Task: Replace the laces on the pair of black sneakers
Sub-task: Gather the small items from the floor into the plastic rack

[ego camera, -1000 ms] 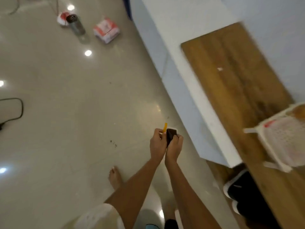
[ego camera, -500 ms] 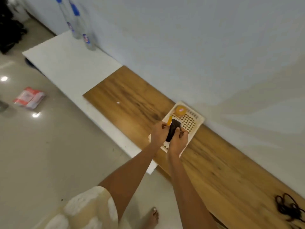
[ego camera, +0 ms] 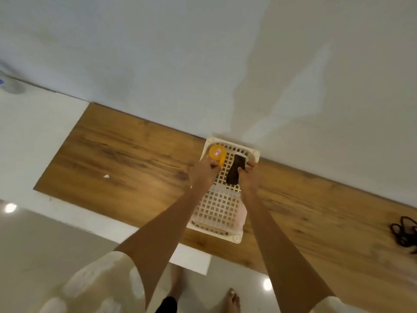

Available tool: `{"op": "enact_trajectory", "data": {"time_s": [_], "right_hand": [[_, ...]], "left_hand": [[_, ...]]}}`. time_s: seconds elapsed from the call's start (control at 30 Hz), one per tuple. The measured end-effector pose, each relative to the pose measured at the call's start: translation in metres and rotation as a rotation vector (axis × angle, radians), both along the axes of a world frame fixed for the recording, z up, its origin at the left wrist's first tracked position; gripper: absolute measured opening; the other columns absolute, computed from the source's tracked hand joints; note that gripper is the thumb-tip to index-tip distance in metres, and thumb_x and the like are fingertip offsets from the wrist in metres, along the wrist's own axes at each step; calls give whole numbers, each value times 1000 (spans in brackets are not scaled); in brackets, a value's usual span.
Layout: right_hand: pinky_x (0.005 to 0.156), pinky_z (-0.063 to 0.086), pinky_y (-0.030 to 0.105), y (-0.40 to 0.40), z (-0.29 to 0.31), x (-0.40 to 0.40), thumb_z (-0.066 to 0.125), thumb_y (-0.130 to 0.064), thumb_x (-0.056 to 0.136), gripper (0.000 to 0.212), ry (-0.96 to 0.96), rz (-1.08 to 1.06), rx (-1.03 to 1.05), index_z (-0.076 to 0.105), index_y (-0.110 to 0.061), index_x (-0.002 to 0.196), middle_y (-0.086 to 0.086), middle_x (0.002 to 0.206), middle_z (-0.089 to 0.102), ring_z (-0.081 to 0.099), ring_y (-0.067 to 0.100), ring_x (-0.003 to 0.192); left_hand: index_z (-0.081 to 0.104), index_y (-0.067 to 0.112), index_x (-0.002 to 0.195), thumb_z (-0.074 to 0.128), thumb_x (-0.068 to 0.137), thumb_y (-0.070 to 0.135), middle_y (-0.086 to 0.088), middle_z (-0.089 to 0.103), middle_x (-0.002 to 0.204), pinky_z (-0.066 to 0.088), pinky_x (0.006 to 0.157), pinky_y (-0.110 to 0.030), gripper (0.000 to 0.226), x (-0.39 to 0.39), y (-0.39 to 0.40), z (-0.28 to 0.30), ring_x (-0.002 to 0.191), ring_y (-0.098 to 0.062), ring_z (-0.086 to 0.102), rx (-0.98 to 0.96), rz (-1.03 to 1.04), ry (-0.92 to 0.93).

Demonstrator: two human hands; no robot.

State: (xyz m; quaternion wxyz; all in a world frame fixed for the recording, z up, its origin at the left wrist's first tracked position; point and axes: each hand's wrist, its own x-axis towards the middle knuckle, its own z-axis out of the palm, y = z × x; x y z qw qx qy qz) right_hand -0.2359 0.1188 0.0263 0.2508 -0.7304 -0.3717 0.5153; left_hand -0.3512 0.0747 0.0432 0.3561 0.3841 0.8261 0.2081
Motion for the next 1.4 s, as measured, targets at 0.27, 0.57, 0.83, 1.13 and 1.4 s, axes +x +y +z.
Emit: {"op": "enact_trajectory", "data": {"time_s": [0.27,0.57,0.83,1.13,1.4], "right_hand": [[76,43,21,14,3,-25,57,-4,92,32,-223,189,51,52,-7,124,9,121,61,60,23,107],[82,40,20,-6,20,-30,55,-18,94,28,-323,74,255,55,-10,121,10,126,52,54,20,107],[77,48,15,-52,28,-36,60,-2,88,16,-125,255,183,67,-13,97,-3,93,66,60,8,84],[67,41,19,-37,14,-56,54,1,88,14,-176,252,115,52,-8,99,13,101,62,55,14,82],[72,37,25,-21,14,-50,53,4,85,20,-382,447,115,55,-7,101,13,113,54,52,19,92]], "left_hand": [[69,18,112,61,91,28,-1,70,106,49,75,-27,25,-16,-13,-13,92,-17,65,-19,-128,20],[71,18,107,61,90,30,-1,71,102,54,82,-38,23,-15,-13,-21,90,-17,66,36,-142,-84],[72,15,104,57,88,5,-3,73,99,53,85,-40,24,-16,-24,-21,92,-18,66,128,-66,-196],[65,16,112,54,89,4,-2,69,107,53,88,-40,28,-20,-15,-21,98,-18,63,132,-138,-217],[57,13,112,58,90,16,-7,63,108,50,83,-38,22,-21,-9,-24,93,-26,62,45,-465,246]]}}
